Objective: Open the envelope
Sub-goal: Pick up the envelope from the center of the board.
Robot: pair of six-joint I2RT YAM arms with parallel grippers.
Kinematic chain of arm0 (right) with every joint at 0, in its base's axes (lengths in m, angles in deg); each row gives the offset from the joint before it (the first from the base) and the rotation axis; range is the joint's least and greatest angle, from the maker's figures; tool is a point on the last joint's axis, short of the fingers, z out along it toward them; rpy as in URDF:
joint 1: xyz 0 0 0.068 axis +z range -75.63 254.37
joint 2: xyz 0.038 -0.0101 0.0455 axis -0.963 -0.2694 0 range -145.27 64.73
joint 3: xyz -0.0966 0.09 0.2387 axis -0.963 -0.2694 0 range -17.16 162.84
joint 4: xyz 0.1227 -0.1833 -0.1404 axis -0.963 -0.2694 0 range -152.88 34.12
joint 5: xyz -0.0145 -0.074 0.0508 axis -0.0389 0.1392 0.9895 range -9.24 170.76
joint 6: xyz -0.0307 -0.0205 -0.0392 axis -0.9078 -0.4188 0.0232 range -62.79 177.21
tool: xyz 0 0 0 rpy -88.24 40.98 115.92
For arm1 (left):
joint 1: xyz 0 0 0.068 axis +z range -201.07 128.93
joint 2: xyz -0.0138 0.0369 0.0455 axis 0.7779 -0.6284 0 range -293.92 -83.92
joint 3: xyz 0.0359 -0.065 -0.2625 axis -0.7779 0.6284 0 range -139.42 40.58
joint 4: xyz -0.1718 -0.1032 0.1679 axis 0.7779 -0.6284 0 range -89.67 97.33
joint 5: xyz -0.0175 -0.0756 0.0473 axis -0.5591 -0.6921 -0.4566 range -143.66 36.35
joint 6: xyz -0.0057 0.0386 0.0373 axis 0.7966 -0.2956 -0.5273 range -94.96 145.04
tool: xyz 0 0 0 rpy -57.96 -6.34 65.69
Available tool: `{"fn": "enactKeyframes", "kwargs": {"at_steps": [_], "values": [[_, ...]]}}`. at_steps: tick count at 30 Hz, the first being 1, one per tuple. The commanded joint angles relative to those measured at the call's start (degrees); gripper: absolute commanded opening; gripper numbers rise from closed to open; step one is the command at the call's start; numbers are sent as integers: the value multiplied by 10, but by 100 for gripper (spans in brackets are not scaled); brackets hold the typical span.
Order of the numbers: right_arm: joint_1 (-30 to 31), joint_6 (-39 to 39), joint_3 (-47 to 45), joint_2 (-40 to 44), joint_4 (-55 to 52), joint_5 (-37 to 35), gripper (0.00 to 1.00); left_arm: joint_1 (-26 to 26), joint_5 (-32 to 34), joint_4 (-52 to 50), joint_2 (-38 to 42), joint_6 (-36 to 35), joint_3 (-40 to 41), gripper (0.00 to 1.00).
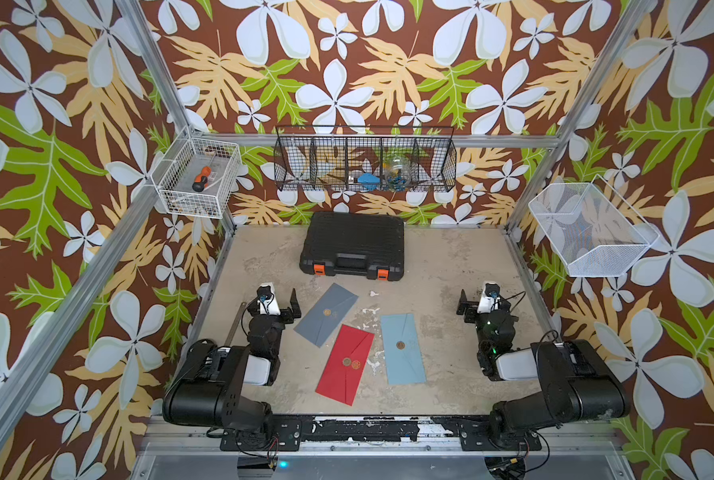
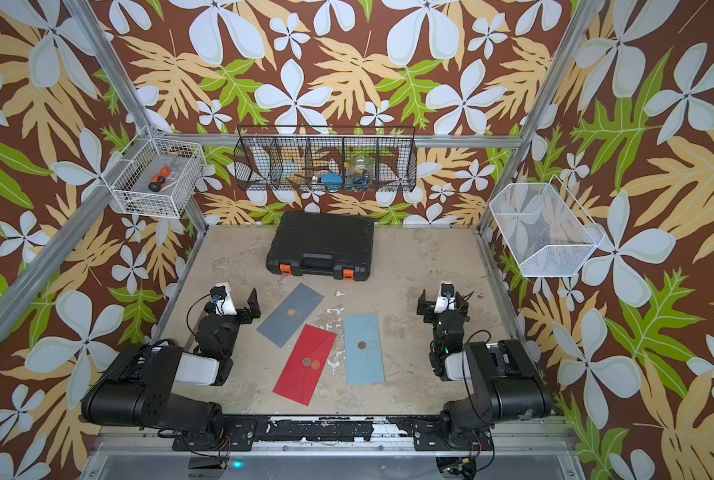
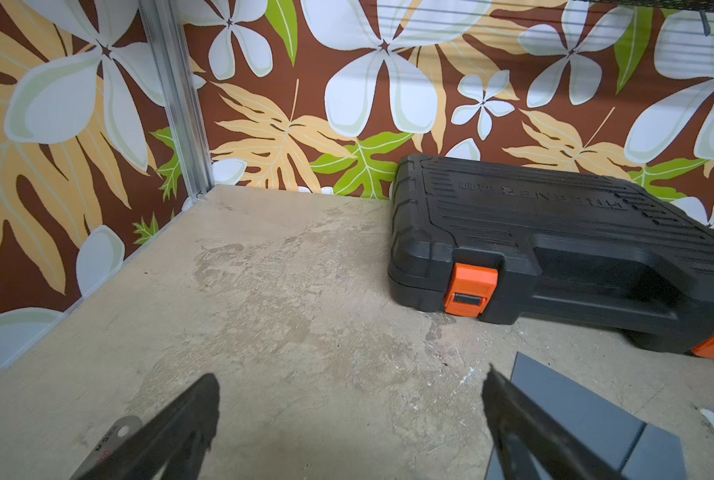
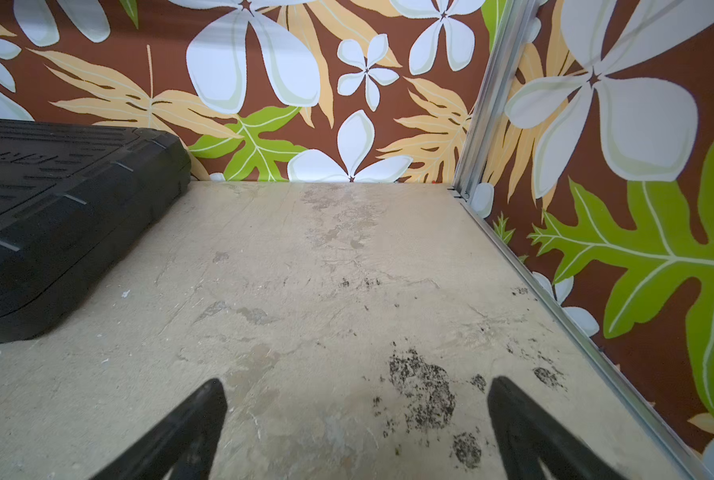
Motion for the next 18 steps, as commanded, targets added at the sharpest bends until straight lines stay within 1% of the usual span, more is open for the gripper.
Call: {"fn": "enactKeyframes", "kwargs": {"at_steps": [1,18], "values": [[0,3,0,2,12,2,100,-1,-5,6,1,-9,-2,100],[0,3,-3,3,16,4,99,-1,-1,13,2,-6,2,100]]}}
